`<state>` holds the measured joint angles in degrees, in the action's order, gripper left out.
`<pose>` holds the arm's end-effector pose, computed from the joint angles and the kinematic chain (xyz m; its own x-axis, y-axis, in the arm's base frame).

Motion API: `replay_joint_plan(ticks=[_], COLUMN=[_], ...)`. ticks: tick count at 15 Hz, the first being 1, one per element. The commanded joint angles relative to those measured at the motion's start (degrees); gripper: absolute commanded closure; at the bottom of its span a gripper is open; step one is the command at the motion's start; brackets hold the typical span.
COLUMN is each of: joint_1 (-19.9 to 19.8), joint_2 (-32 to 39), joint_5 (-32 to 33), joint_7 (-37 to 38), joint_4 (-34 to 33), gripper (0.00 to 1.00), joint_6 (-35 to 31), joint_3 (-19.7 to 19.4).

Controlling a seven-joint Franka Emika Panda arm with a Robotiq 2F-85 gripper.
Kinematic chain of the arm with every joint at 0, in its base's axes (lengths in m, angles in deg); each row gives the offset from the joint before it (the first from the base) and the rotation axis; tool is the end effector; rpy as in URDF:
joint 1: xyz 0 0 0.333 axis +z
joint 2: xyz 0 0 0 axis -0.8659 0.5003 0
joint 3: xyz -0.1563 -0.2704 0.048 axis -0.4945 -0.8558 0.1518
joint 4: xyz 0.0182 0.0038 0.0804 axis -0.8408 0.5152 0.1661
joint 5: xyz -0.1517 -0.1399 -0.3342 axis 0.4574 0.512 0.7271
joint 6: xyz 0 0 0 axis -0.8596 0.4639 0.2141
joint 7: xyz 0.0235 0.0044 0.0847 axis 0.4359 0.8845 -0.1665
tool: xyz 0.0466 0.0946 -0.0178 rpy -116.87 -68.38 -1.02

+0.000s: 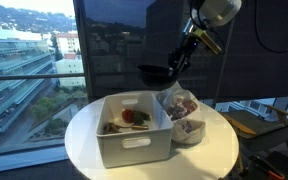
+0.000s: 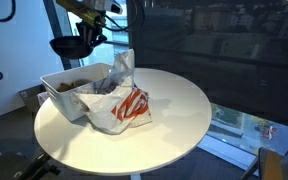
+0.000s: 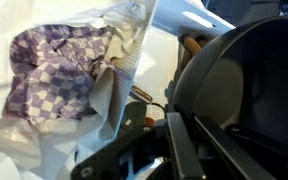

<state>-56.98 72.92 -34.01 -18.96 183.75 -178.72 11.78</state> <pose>0.5018 0.0687 0.4444 0.9978 0.0204 0.0629 0.0454 -0.9033 -0.4266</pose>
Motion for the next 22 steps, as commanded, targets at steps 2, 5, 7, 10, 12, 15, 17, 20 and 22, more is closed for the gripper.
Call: replay_joint_plan(ticks=[2, 5, 7, 10, 12, 15, 17, 20, 22], joint_1=[-1.4, -2.5, -3.1, -4.6, -5.8, -7.5, -8.6, -8.8, -8.7], joint_2=[0.3, 3.2, 5.8, 9.9, 12.3, 14.9, 15.9, 17.0, 17.3], joint_5=[-3.2, -3.2, -3.0, -1.9, -1.7, -0.9, -0.1, 6.4, 11.9], joint_7=[-3.1, -3.5, -3.7, -3.3, -2.8, -1.9, -1.0, 2.4, 6.1], joint_4=[3.2, 3.0, 2.6, 2.1, 1.8, 1.7, 2.0, 3.2, 3.7], gripper=[0.89, 0.89, 0.89, 0.89, 0.89, 0.89, 0.89, 0.89, 0.90], joint_6=[-2.4, -4.6, -6.6, -9.6, -12.0, -15.2, -16.8, -20.3, -21.8], joint_3=[-3.7, -5.2, -5.6, -6.2, -6.4, -6.6, -6.9, -7.3, -7.8])
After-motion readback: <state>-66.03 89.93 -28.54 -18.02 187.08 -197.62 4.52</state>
